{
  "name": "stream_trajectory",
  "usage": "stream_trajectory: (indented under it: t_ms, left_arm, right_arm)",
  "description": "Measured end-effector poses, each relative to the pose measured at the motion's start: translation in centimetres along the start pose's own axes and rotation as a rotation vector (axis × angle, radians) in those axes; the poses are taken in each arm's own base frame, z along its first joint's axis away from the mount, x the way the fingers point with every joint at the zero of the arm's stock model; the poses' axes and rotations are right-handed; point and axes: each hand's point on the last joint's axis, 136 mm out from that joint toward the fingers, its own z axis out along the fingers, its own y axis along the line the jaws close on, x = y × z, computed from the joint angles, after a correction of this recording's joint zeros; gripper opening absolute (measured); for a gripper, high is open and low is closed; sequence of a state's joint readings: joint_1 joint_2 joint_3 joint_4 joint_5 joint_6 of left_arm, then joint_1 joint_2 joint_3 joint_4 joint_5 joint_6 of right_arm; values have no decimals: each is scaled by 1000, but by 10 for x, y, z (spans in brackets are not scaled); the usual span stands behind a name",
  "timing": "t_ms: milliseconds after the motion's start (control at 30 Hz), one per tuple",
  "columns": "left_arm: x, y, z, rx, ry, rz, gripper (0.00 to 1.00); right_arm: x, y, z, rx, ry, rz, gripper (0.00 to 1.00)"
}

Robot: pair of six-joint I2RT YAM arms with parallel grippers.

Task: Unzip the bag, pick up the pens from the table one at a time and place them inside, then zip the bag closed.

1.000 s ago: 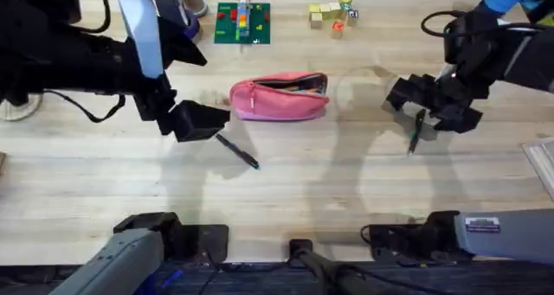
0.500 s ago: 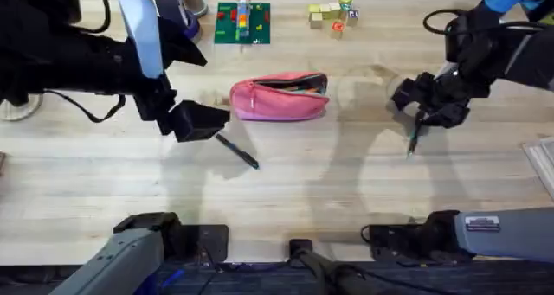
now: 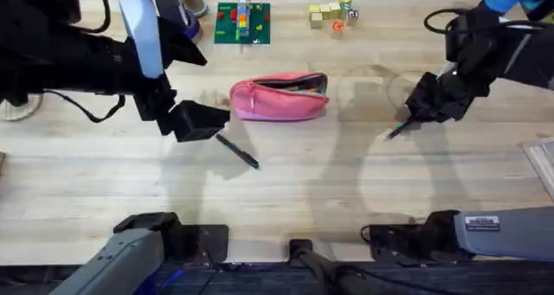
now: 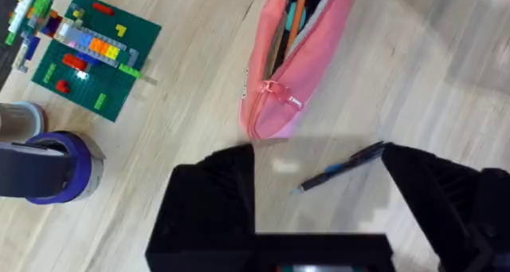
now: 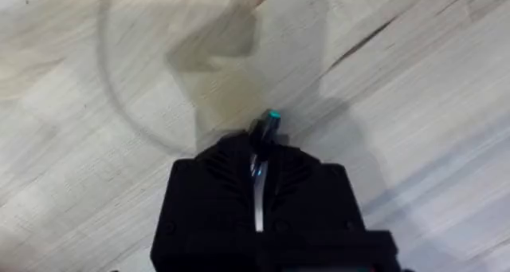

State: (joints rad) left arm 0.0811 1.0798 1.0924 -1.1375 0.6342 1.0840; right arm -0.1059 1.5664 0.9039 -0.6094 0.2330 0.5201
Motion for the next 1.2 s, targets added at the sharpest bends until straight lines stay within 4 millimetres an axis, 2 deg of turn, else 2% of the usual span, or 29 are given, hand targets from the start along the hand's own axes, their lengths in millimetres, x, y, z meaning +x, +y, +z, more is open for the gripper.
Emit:
stream_trajectory:
  t_ms: [133, 233, 267, 367, 467, 533, 567, 733, 1000, 1133, 1200]
  left_arm:
    - [0, 0, 0, 0, 0, 0, 993]
    - [0, 0, 0, 0, 0, 0, 993]
    - [0, 0, 0, 0, 0, 0, 993]
    - [0, 0, 0, 0, 1, 0, 993]
    - [0, 0, 0, 1, 1, -1, 993]
    - [0, 0, 0, 1, 0, -1, 993]
    - [0, 0, 0, 1, 0, -1, 993]
    - [0, 0, 0, 1, 0, -1, 993]
    - [0, 0, 0, 1, 0, -1, 993]
    - [0, 0, 0, 1, 1, -1, 993]
    - [0, 0, 0, 1, 1, -1, 993]
  right_arm:
    - [-2, 2, -2, 3, 20, -16, 41]
    - [-5, 14, -6, -46, 38, -38, 37]
    - [-20, 32, -22, -116, 7, -65, 33]
    - [-44, 55, -53, -215, -77, -105, 34]
    - [-61, 77, -88, -311, -173, -149, 32]
    - [-66, 89, -110, -363, -223, -178, 32]
    - [-47, 119, -142, -463, -235, -180, 34]
    - [-24, 137, -148, -502, -155, -52, 35]
    - [9, 165, -159, -560, -18, 245, 35]
    - [16, 169, -160, -560, 19, 330, 35]
    - [24, 160, -154, -499, 38, 382, 37]
